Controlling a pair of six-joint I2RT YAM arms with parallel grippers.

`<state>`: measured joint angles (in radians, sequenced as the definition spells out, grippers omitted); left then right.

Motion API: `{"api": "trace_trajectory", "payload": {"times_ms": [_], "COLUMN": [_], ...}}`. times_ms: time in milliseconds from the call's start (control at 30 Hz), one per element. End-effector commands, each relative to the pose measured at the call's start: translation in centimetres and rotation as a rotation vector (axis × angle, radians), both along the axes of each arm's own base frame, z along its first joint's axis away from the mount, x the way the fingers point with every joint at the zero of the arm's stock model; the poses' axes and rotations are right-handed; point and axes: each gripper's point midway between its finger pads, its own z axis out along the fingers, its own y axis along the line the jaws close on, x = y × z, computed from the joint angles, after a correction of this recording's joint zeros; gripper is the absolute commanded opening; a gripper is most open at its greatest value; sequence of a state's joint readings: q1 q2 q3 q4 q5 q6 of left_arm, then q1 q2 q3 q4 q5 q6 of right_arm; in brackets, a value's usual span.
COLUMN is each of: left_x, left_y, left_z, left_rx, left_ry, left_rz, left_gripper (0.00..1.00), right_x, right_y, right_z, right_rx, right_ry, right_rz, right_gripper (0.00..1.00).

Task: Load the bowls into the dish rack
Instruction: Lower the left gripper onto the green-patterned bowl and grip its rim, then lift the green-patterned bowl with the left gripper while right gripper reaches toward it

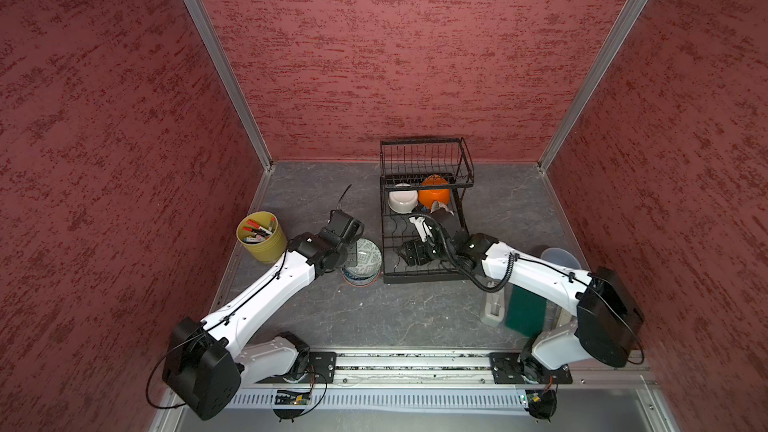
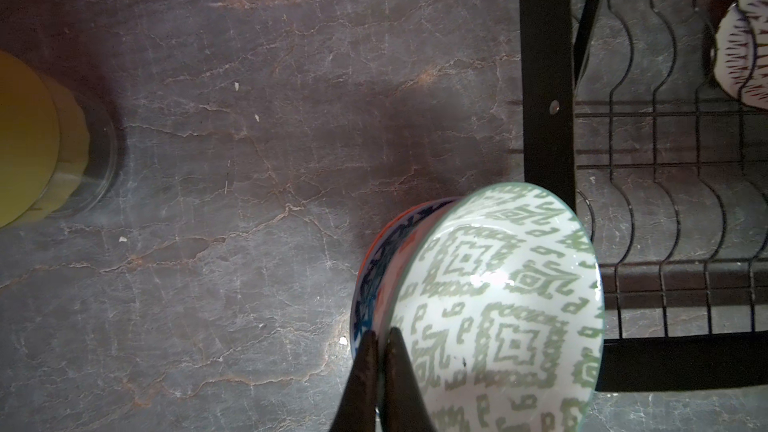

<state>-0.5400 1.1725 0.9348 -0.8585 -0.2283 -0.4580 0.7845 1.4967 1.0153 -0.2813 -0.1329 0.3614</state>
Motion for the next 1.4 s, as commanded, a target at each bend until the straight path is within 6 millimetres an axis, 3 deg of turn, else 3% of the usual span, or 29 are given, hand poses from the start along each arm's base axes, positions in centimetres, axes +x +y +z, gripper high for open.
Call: {"api": "trace_trajectory", "payload": {"times_ms": [0, 600, 933, 1367], "left_x": [0.8, 0.6, 0.9, 1.8], "left_y": [-1.1, -2.5, -4.2, -5.5], "left_z": [1.8, 5.3, 6.3, 6.5], "left_rx": [-0.066, -0.149, -0.154, -0.145], "left_ry": [-0.088, -0.249, -0.285, -0.277], "left_rz": [-0.026, -0.054, -0.082, -0.096], "left_gripper": [0.00, 0.00, 0.00, 0.00], "right_x": [0.2, 0.7, 0.7, 0.4], "right_y": [0.8, 2.6, 3.0, 3.3], "right_z": [0.8, 4.4, 4.0, 2.9], "right_rx": [0.029, 0.108, 0.098, 0.084], "right_ry": [-0.004, -0.024, 0.003, 0.033], "right_rz": [0.009, 0.038, 0.044, 0.057], "right_gripper": [0.83, 0.77, 0.59, 0.51]}}
